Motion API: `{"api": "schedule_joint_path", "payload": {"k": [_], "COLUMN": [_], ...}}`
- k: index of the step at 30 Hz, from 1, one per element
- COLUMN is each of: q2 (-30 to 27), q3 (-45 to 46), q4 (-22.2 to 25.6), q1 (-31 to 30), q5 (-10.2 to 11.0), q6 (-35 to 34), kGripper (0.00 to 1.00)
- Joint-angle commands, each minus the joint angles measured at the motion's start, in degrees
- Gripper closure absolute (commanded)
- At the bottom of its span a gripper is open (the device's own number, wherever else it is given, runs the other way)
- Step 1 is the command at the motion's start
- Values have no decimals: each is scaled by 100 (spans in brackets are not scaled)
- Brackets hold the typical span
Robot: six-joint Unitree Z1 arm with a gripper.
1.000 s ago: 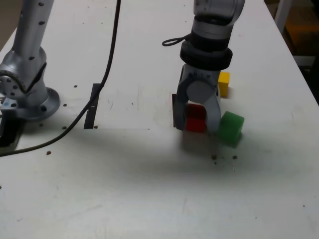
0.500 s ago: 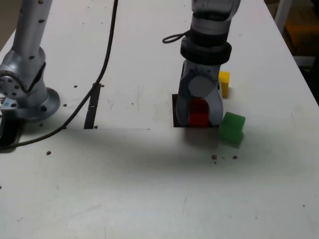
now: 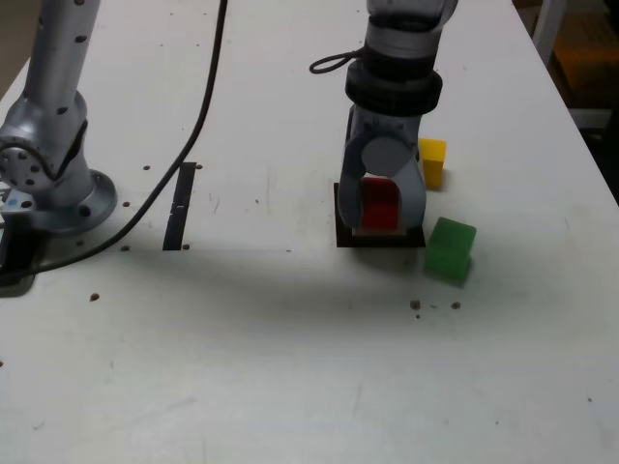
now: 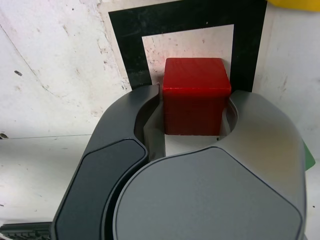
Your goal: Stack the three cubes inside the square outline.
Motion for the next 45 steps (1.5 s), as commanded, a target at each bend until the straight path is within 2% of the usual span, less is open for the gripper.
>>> {"api": "schedule_joint_path", "payload": {"k": [1,7,11,16,18,40,43,45], "q2": [87,79,64,45,41,7,-76,-188], "q3": [80,124,197,253,249,101,86,37], "q4": [2,-3,16,59,58,-15,109,286], "q1": [46,58,58,58,58,47,25,-9], "q5": [26,-7,-78,-133,-134,1,119,294], "q6": [1,0,-4,-16,-20,-32,-169,-358], "kGripper": [75,71,59,39,35,29,28,28]}}
